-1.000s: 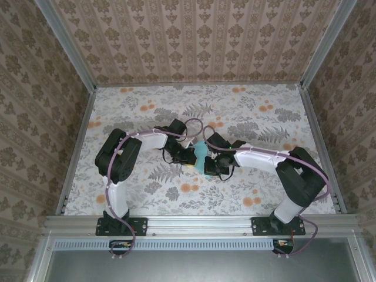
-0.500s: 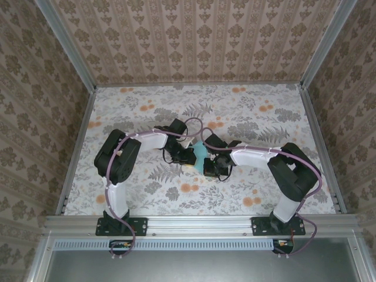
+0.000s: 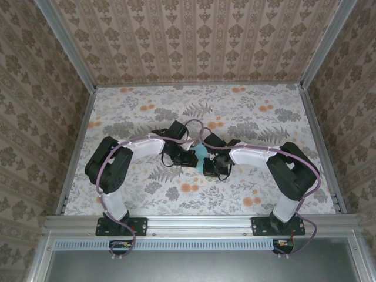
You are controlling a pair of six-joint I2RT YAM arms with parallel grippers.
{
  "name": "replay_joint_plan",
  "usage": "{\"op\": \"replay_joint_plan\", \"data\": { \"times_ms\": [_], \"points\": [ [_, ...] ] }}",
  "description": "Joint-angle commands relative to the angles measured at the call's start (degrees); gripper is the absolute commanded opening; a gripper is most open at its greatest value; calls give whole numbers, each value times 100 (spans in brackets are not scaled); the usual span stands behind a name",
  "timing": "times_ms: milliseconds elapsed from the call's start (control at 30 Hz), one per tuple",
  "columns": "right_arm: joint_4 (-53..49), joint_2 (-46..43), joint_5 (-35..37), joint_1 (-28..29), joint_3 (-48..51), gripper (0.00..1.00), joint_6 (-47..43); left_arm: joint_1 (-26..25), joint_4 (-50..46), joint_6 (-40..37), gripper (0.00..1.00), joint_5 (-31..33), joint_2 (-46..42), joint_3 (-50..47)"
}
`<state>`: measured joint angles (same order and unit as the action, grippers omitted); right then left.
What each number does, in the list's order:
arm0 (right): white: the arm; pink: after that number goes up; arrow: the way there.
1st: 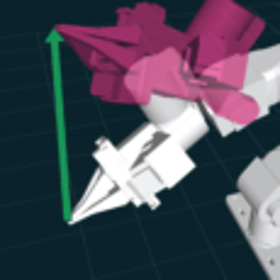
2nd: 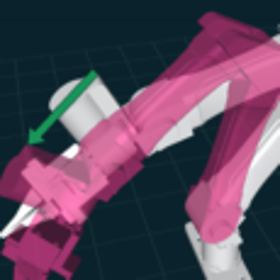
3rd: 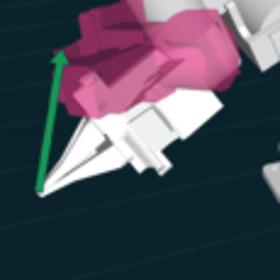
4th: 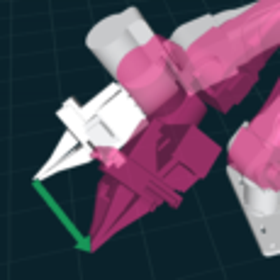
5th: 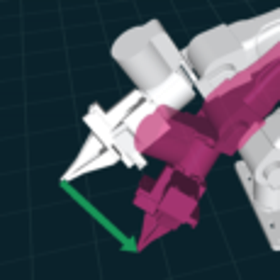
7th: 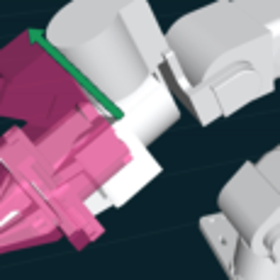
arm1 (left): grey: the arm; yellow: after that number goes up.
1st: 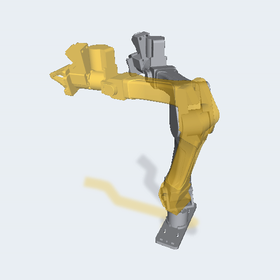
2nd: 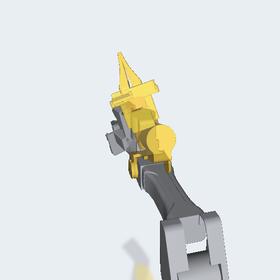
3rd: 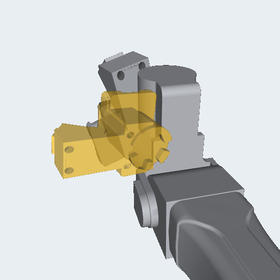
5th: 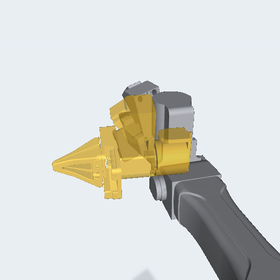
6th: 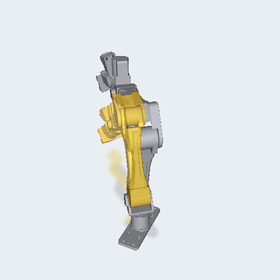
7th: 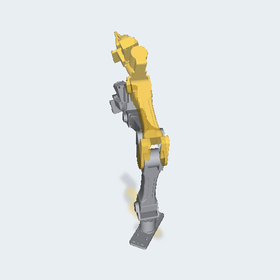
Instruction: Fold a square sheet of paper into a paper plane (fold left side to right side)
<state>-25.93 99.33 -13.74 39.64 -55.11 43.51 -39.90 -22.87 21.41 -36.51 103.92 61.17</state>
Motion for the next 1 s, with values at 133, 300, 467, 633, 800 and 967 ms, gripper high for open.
{"op": "replay_joint_plan", "data": {
  "times_ms": [133,300,467,633,800,967],
  "points": [
    [-665,317,352,-9,103,0,-88,-158,80,35,11,-162,449,278],
    [-675,311,354,-8,102,0,-97,-168,-138,-118,10,61,637,457],
    [-729,311,395,-11,104,0,-121,-176,-255,-187,10,283,716,513],
    [-790,324,424,-14,84,0,-149,-159,-471,-343,9,511,744,514],
    [-843,328,452,-13,70,0,-170,-53,-516,-417,9,623,710,412],
    [-878,340,457,-11,62,0,-182,93,-575,-510,8,697,683,331]
  ]
}}
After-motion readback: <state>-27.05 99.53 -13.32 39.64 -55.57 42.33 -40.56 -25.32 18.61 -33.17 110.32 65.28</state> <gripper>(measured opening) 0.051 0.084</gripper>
